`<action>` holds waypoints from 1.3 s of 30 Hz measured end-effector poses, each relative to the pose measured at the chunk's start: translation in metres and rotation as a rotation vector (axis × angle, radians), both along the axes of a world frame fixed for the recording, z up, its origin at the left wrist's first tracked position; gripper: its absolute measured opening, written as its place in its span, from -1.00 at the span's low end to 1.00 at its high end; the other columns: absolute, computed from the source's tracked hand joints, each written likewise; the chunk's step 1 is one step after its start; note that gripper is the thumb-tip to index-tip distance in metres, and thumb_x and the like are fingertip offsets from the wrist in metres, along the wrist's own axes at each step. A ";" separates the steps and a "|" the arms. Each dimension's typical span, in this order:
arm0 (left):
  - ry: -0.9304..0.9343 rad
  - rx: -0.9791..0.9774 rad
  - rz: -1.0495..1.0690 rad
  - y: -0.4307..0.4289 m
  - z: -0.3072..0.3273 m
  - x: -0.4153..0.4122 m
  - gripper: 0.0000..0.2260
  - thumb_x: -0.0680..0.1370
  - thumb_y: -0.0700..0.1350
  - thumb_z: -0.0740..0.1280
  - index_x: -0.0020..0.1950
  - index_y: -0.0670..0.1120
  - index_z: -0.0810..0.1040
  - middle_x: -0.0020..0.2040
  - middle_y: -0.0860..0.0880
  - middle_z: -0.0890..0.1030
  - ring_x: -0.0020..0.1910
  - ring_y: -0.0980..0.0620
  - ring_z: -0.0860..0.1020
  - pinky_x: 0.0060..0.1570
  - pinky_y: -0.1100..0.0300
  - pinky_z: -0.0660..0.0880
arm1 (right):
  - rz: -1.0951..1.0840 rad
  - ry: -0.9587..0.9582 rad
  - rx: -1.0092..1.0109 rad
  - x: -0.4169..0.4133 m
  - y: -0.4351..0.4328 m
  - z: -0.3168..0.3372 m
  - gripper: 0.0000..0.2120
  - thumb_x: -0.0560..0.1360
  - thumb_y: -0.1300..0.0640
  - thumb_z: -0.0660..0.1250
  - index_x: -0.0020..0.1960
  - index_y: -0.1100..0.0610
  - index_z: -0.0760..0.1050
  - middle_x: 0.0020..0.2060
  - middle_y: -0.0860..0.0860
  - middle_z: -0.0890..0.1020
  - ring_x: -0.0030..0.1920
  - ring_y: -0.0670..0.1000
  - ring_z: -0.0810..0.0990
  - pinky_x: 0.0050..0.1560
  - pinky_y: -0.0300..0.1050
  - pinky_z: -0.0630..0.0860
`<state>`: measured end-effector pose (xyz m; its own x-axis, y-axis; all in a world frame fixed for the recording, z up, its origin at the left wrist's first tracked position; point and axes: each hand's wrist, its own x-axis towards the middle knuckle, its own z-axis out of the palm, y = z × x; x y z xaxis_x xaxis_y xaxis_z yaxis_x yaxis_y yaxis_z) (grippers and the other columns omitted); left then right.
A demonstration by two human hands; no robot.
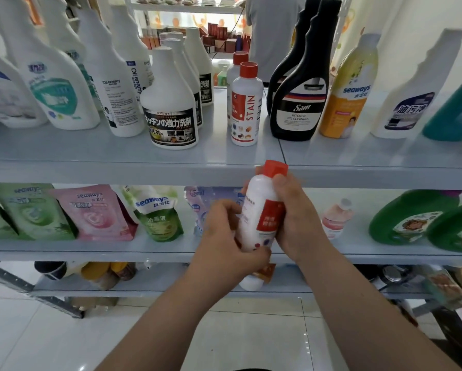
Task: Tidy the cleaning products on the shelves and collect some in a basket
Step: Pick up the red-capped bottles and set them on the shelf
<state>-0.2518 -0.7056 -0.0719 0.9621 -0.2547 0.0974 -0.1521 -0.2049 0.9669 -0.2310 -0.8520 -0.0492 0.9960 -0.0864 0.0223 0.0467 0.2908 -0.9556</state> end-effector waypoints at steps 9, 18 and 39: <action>-0.139 0.229 0.002 0.011 0.002 0.007 -0.40 0.39 0.21 0.49 0.36 0.27 0.34 0.13 0.20 0.56 0.06 0.18 0.60 0.04 0.04 0.62 | 0.047 -0.088 -0.104 -0.002 0.010 -0.005 -0.79 0.34 -0.11 0.40 -0.03 -0.15 0.65 -0.08 -0.06 0.68 -0.02 0.00 0.66 -0.01 0.00 0.67; -0.818 0.884 0.261 0.023 0.004 0.015 -0.36 0.36 0.02 0.61 0.37 -0.13 0.51 -0.06 -0.13 0.51 -0.21 -0.11 0.54 -0.37 0.02 0.56 | 0.000 -0.180 -0.996 0.006 -0.012 0.016 -0.69 0.72 -0.11 0.12 -0.14 -0.05 0.44 -0.28 -0.04 0.56 -0.27 -0.07 0.55 -0.24 -0.04 0.55; 0.035 0.047 -0.197 0.001 0.013 0.034 -0.44 0.22 0.23 0.49 0.18 0.35 0.40 -0.04 0.21 0.63 -0.12 0.22 0.65 -0.20 0.36 0.56 | -0.160 -0.498 -0.850 0.031 -0.036 0.024 -0.53 0.64 -0.16 0.04 -0.12 0.14 0.55 -0.28 -0.04 0.58 -0.21 -0.03 0.55 -0.24 -0.24 0.44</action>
